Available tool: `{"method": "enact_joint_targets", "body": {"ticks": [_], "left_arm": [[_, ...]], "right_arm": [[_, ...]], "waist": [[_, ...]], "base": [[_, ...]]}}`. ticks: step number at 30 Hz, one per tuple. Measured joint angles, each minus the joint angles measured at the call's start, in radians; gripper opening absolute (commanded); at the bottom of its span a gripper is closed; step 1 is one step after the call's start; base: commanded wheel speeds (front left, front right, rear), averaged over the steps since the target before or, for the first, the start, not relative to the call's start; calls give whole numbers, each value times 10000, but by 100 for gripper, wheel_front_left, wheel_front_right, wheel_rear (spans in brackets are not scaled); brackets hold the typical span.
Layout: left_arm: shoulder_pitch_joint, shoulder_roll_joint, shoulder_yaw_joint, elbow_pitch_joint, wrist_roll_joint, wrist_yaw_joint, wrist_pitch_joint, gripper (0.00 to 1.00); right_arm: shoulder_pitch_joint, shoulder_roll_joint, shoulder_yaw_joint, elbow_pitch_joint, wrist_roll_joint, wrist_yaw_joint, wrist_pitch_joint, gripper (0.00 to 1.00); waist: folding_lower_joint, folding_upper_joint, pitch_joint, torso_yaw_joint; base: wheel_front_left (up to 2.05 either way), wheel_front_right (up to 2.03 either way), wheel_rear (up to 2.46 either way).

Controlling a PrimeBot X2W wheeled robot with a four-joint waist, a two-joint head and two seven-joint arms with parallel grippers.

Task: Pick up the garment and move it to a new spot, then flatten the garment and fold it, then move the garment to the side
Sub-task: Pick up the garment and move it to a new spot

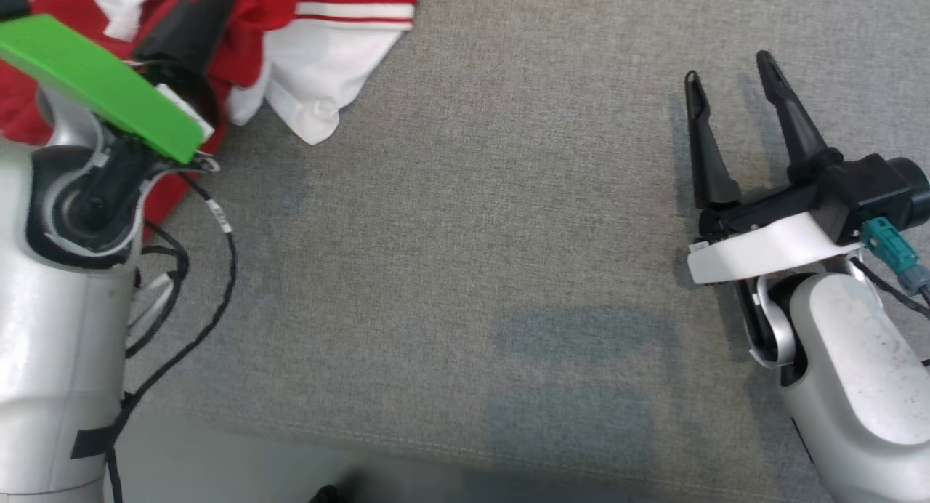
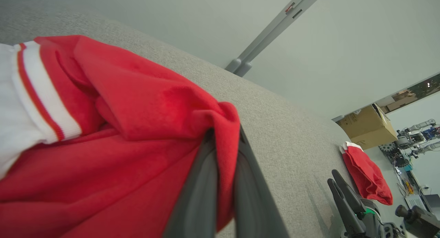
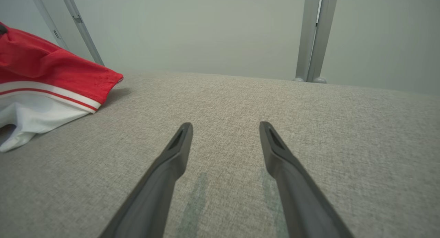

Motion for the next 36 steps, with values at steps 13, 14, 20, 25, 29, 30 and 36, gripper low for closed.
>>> {"method": "enact_joint_targets", "body": {"ticks": [13,14,20,25,29,30,36], "left_arm": [[232,-1244,-3802,-3149,-4,0,1287,0],[291,-1325,-3946,-3216,-4,0,1338,0],[788,-1785,-4506,-3394,-159,0,1551,0],[849,-1931,-4493,-3576,-121,230,1430,0],[851,-1670,-3883,-2638,560,805,1081,0],[872,-1521,-3739,-2303,732,947,1005,0],[1127,-740,-3009,-366,1379,1787,654,0]], "right_arm": [[606,907,50,686,414,-8,-337,100],[696,934,-12,698,451,-8,-341,100],[1138,1170,-207,752,539,-12,-393,100],[1453,1216,-163,857,612,-12,-393,100],[1470,1358,36,903,612,17,-395,100],[1471,1384,77,905,612,31,-393,100],[1504,1423,190,826,612,142,-407,100]], "waist": [[0,0,-1201,-1294],[0,0,-1280,-1419],[0,0,-1730,-2206],[-1,0,-2074,-2889],[0,0,-2316,-3446],[-1,0,-2373,-3579],[0,0,-2670,-4301]], "base": [[0,0,0],[0,0,0],[0,0,0],[0,0,0],[0,0,0],[0,0,0],[0,0,0]]}}
